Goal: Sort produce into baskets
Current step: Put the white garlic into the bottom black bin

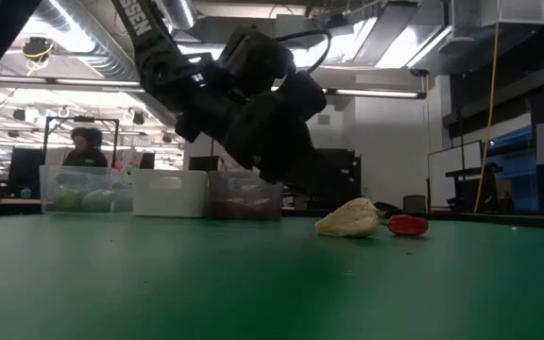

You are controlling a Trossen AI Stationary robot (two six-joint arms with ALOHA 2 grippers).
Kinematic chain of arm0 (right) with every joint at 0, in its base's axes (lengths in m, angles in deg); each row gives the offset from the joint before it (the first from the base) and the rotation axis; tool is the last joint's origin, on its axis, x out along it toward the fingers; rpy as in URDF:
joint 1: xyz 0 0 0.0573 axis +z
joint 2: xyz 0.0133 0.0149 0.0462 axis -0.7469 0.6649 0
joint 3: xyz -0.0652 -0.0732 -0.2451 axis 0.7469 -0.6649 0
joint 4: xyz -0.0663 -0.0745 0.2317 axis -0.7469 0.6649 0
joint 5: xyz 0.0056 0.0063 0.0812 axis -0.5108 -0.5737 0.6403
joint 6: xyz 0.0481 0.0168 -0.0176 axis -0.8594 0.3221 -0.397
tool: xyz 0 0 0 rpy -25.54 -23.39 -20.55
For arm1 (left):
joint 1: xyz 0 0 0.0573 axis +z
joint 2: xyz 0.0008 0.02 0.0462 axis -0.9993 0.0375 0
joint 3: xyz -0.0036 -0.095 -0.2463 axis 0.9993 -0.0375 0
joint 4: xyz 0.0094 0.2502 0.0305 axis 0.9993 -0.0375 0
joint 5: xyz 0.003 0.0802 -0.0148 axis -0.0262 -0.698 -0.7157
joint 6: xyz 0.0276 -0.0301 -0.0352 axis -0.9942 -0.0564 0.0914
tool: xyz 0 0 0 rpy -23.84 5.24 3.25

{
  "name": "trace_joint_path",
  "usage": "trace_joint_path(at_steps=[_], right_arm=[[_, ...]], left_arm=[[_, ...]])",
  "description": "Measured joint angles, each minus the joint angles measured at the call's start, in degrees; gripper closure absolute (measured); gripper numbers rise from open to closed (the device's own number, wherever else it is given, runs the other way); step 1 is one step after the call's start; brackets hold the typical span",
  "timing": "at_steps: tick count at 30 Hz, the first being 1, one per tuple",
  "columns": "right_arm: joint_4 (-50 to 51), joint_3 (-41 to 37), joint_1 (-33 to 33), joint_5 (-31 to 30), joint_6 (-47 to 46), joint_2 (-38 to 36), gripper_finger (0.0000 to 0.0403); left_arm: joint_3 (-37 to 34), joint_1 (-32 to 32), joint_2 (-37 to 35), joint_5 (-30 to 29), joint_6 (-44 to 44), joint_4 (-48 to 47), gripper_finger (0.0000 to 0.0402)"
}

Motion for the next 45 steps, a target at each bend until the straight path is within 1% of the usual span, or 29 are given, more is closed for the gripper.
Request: trace_joint_path(at_steps=[5, 14, 22, 25, 30, 37, 40, 42, 45], right_arm=[[-0.29, 0.0, 0.0, 0.0, 0.0, 0.0, 0.0133], [-0.32, 0.0, 0.0, 0.03, -1.43, 0.0, 0.0133], [-0.29, 0.0, 0.0, 0.55, -1.7, 0.0, 0.0133], [-0.29, 0.0, 0.0, 0.52, -1.7, 0.0, 0.0133], [-0.29, 0.0, 0.0, 0.39, -1.7, 0.0, 0.0133], [-0.29, 0.0, 0.0, 0.55, -1.68, 0.0, 0.0133], [-0.31, 0.0, 0.0, 0.55, -1.68, 0.0, 0.0133], [-0.3, 0.0, 0.0, 0.55, -1.68, 0.0, 0.0133], [-0.41, 0.0, 0.0, 0.57, -1.68, 0.0, 0.0133]], left_arm=[[0.0, 0.12, 0.62, -0.38, -0.67, 1.35, 0.0122], [3.35, 0.07, 6.5, -0.49, 0.03, 1.26, 0.0122], [4.13, 0.09, 7.22, -0.43, 0.17, 0.94, 0.0124], [4.13, 0.09, 7.22, -0.52, -0.23, 0.7, 0.0144], [4.13, 0.15, 7.22, -0.79, -0.18, 0.62, 0.0193], [4.03, 0.11, 6.44, -0.64, 4.46, -0.15, 0.0234], [3.94, 0.02, 4.44, 0.18, 6.26, -1.91, 0.0243], [3.93, 0.01, 1.91, 0.91, 6.22, -3.09, 0.0247], [4.0, -0.38, -2.36, 1.1, 4.88, -7.67, 0.025]])
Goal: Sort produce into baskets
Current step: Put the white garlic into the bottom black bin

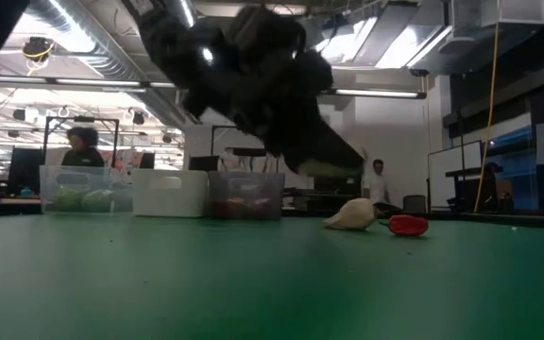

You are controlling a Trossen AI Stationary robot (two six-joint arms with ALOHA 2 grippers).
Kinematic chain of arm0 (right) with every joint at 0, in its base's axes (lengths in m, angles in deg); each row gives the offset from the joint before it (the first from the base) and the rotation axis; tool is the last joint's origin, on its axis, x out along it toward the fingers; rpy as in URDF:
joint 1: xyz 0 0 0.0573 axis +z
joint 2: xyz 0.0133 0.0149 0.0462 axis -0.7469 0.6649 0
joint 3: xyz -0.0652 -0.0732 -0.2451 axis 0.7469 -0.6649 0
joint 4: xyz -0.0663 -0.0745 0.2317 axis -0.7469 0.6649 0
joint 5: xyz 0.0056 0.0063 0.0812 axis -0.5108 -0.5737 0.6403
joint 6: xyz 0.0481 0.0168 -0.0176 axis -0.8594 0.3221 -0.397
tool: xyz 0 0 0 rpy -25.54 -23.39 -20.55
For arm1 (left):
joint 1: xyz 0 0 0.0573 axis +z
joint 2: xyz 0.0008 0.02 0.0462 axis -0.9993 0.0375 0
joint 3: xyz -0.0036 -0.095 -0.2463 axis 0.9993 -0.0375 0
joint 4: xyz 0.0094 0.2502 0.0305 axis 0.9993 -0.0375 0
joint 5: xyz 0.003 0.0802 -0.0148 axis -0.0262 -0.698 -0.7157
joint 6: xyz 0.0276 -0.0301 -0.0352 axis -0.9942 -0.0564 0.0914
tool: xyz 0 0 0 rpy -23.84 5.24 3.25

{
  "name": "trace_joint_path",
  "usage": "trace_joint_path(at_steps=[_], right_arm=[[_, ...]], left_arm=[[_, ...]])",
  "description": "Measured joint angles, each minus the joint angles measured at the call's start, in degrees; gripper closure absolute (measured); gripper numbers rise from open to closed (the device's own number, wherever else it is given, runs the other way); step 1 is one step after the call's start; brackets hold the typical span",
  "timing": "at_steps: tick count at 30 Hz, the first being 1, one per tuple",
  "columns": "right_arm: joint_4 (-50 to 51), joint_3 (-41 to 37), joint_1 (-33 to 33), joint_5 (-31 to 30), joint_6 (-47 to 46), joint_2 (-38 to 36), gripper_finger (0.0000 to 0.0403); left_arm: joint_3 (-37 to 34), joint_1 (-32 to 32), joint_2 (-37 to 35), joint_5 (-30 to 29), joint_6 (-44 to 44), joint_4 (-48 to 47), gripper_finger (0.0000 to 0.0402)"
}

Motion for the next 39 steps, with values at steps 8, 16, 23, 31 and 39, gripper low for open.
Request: trace_joint_path(at_steps=[8, 16, 23, 31, 39], right_arm=[[-0.04, 0.0, 0.0, 0.01, -0.92, 0.0, 0.0133], [0.0, 0.0, 0.0, 0.04, -0.92, 0.0, 0.0133], [0.06, 0.0, 0.0, 0.04, -0.92, 0.0, 0.0133], [0.04, 0.0, 0.0, 0.04, -0.9, 0.0, 0.0133], [0.03, 0.0, -0.02, -1.15, -0.83, 0.0, 0.0133]], left_arm=[[-0.02, -4.02, -13.91, -0.01, -1.45, -21.25, 0.0251], [-0.02, -14.46, -27.72, -0.44, 12.01, -45.21, 0.0251], [-0.02, -28.13, -34.45, -7.77, 36.84, -59.66, 0.0251], [-0.02, -43.41, -35.1, -13.87, 59.3, -68.54, 0.0251], [-0.02, -53.72, -35.05, -19.93, 76.01, -73.23, 0.0251]])
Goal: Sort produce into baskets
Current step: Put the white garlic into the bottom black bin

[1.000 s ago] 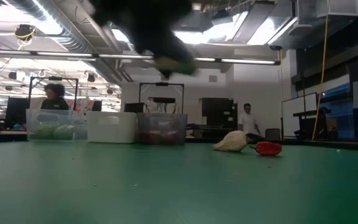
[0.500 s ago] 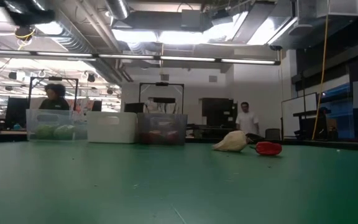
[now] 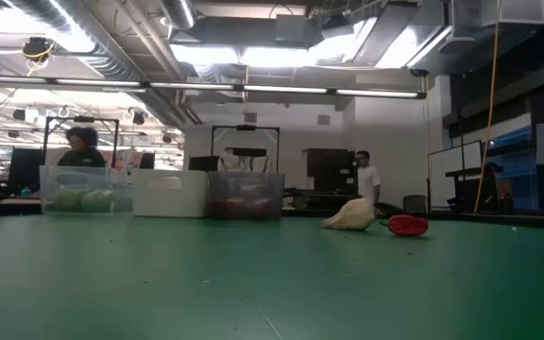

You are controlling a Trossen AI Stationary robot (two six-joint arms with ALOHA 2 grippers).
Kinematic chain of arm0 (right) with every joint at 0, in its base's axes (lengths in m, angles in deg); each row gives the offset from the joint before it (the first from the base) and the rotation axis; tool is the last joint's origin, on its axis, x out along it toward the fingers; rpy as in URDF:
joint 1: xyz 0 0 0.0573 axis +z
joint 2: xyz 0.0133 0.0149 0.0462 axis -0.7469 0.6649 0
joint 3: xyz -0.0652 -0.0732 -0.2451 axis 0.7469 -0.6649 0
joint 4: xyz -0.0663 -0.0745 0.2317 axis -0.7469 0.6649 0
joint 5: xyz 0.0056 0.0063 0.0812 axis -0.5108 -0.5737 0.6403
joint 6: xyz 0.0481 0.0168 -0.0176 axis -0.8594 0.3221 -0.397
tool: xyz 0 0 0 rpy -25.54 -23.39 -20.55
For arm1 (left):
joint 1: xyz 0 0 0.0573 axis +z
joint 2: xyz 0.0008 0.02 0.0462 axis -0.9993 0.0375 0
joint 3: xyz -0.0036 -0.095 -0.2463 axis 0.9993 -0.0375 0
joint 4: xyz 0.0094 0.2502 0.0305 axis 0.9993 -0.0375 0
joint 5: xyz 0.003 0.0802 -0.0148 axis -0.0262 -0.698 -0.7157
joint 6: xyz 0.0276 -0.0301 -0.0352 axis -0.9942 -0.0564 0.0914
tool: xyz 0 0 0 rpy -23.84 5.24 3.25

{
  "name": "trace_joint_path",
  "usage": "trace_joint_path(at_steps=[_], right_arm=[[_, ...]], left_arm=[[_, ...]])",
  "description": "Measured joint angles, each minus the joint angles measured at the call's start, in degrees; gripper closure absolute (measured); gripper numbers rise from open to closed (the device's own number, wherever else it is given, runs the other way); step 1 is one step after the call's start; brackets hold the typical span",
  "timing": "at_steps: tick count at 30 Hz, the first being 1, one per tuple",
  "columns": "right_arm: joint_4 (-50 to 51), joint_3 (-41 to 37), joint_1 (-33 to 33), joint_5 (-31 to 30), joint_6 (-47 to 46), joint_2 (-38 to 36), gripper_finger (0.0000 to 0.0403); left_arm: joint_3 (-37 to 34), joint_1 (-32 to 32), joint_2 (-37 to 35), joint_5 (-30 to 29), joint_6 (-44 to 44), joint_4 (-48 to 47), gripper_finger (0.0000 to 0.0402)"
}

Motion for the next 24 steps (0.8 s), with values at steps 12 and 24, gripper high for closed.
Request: trace_joint_path(at_steps=[12, 24], right_arm=[[0.0, 0.0, 0.0, -0.34, -0.01, 0.0, 0.0133], [0.0, 0.0, 0.0, 0.46, -0.02, 0.0, 0.0133]], left_arm=[[0.0, -8.94, 0.04, -2.91, 16.45, -10.52, 0.0251], [0.0, -9.87, 0.04, -2.69, 18.07, -8.13, 0.017]])
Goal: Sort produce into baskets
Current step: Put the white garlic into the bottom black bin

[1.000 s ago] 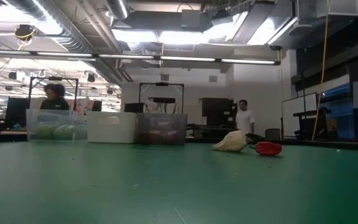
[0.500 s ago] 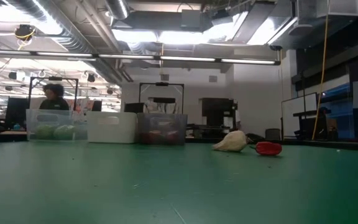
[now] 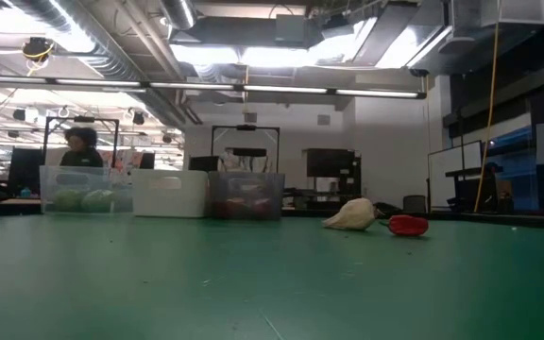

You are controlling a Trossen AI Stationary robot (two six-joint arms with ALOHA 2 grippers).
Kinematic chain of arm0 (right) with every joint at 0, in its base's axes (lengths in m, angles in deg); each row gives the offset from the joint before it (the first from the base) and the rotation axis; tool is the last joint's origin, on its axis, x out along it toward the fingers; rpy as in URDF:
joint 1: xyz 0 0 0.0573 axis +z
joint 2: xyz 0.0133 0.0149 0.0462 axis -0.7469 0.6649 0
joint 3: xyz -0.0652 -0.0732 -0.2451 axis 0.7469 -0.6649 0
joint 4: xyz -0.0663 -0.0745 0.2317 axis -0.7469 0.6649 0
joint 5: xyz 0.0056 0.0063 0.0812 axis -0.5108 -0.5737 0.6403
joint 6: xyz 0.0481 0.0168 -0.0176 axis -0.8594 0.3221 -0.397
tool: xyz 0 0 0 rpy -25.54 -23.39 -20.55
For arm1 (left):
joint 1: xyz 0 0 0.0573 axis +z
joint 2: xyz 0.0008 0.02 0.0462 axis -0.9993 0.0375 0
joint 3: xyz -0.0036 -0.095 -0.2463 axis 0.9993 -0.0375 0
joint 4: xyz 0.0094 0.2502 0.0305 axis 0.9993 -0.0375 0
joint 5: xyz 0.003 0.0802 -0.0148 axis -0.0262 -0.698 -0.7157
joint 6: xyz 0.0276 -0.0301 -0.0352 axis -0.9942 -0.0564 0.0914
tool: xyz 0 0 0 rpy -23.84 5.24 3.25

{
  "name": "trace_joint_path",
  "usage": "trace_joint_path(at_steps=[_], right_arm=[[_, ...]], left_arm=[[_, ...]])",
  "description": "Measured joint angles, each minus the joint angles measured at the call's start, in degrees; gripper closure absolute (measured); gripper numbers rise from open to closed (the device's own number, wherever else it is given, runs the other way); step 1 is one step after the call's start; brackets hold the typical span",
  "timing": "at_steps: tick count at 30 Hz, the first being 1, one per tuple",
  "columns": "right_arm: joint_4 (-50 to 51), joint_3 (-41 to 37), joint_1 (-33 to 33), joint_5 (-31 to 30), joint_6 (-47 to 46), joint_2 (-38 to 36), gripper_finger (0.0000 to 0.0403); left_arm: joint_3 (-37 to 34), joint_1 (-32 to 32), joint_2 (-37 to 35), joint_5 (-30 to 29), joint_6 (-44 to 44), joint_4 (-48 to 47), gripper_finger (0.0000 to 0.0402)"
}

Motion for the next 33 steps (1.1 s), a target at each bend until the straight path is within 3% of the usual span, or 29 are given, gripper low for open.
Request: trace_joint_path(at_steps=[4, 9, 13, 16, 21, 24, 33], right_arm=[[0.0, 0.0, 0.0, 0.14, 0.0, 0.0, 0.0133], [0.0, 0.0, 0.0, -1.62, 1.08, 0.0, 0.0133], [0.01, 0.0, 0.0, -3.66, 1.22, 0.0, 0.0133], [0.02, 0.0, 0.0, -3.81, 1.51, 0.0, 0.0133], [0.0, 0.0, 0.0, -3.79, 1.51, 0.0, 0.0133], [0.0, 0.0, 0.0, -3.78, 0.82, 0.0, 0.0133], [0.03, 0.0, 0.0, -2.76, -0.04, 0.0, 0.0133]], left_arm=[[0.0, 0.02, 0.0, -2.8, -0.87, -1.65, 0.0143], [0.0, 3.78, 0.0, -18.74, -6.54, -3.55, 0.0137], [0.0, 11.75, 0.0, -27.66, -17.15, -2.35, 0.0137], [0.0, 19.38, 0.0, -29.89, -31.84, 3.24, 0.0137], [0.0, 32.66, 0.0, -30.15, -63.8, 21.88, 0.0137], [0.0, 40.17, 0.0, -26.69, -78.87, 31.7, 0.0137], [0.02, 57.79, 5.66, -7.84, -101.11, 49.84, 0.0137]])
